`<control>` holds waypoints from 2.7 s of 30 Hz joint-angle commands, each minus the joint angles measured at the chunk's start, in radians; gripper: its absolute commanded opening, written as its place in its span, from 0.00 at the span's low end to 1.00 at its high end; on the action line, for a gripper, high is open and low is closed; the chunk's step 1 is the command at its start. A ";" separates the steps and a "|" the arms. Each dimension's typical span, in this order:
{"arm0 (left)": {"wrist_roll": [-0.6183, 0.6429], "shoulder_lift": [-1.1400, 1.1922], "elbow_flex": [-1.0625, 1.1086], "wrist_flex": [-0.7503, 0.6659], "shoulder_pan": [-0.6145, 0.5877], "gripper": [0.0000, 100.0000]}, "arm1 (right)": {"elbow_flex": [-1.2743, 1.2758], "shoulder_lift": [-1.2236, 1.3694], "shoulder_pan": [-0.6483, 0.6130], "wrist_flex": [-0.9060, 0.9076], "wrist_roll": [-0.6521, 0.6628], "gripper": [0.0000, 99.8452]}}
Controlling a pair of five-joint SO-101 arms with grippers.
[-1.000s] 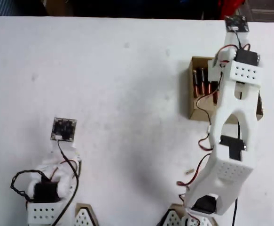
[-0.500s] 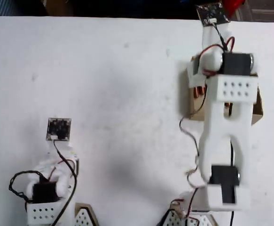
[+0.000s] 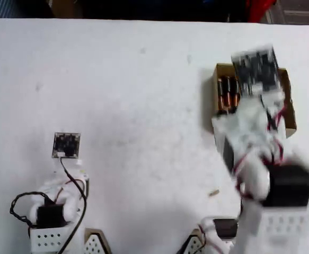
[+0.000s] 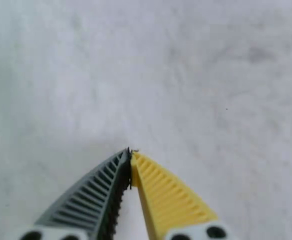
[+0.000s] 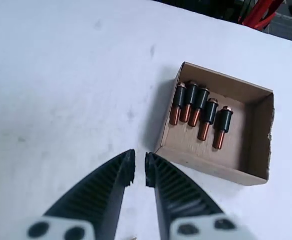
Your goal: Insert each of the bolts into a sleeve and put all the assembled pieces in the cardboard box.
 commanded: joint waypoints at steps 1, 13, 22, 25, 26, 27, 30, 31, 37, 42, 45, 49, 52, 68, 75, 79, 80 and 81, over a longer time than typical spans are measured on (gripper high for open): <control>0.012 -0.010 -0.003 0.011 -0.007 0.02 | 0.158 -0.186 -0.001 -0.062 0.002 0.02; 0.012 -0.010 -0.003 0.011 -0.007 0.02 | 0.542 -0.653 -0.007 -0.153 0.011 0.02; 0.012 -0.010 -0.003 0.011 -0.007 0.02 | 0.641 -0.846 -0.007 -0.151 0.011 0.02; 0.012 -0.010 -0.003 0.011 -0.007 0.02 | 0.664 -0.898 -0.007 -0.151 0.011 0.02; 0.012 -0.010 -0.003 0.011 -0.007 0.02 | 0.674 -0.915 -0.007 -0.151 0.011 0.02; 0.012 -0.010 -0.003 0.011 -0.007 0.02 | 0.683 -0.932 -0.008 -0.151 0.011 0.02; 0.012 -0.010 -0.003 0.011 -0.007 0.02 | 0.706 -0.974 -0.008 -0.151 0.011 0.02; 0.012 -0.010 -0.003 0.011 -0.007 0.02 | 0.712 -0.978 -0.008 -0.151 0.012 0.02; 0.012 -0.010 -0.003 0.011 -0.007 0.02 | 0.723 -0.981 -0.053 -0.150 0.012 0.02; 0.012 -0.010 -0.003 0.011 -0.007 0.02 | 0.764 -0.981 -0.133 -0.145 0.003 0.02; 0.012 -0.010 -0.003 0.011 -0.007 0.02 | 0.838 -0.981 -0.137 -0.153 0.003 0.02; 0.011 -0.010 -0.003 0.011 -0.007 0.02 | 0.910 -0.981 -0.137 -0.197 0.011 0.02; 0.011 -0.010 -0.003 0.011 -0.007 0.02 | 0.956 -0.981 -0.134 -0.239 0.011 0.02; 0.011 -0.010 -0.003 0.011 -0.007 0.02 | 1.344 -0.981 -0.133 -0.407 0.003 0.02; 0.009 -0.010 -0.003 0.011 -0.007 0.02 | 1.485 -0.983 -0.133 -0.433 0.003 0.02; 0.009 -0.010 -0.003 0.011 -0.007 0.02 | 1.579 -0.983 -0.133 -0.484 0.003 0.02; 0.009 -0.010 -0.003 0.011 -0.007 0.02 | 1.599 -0.983 -0.133 -0.495 0.003 0.02; 0.009 -0.010 -0.003 0.011 -0.007 0.02 | 1.616 -0.983 -0.133 -0.504 0.003 0.02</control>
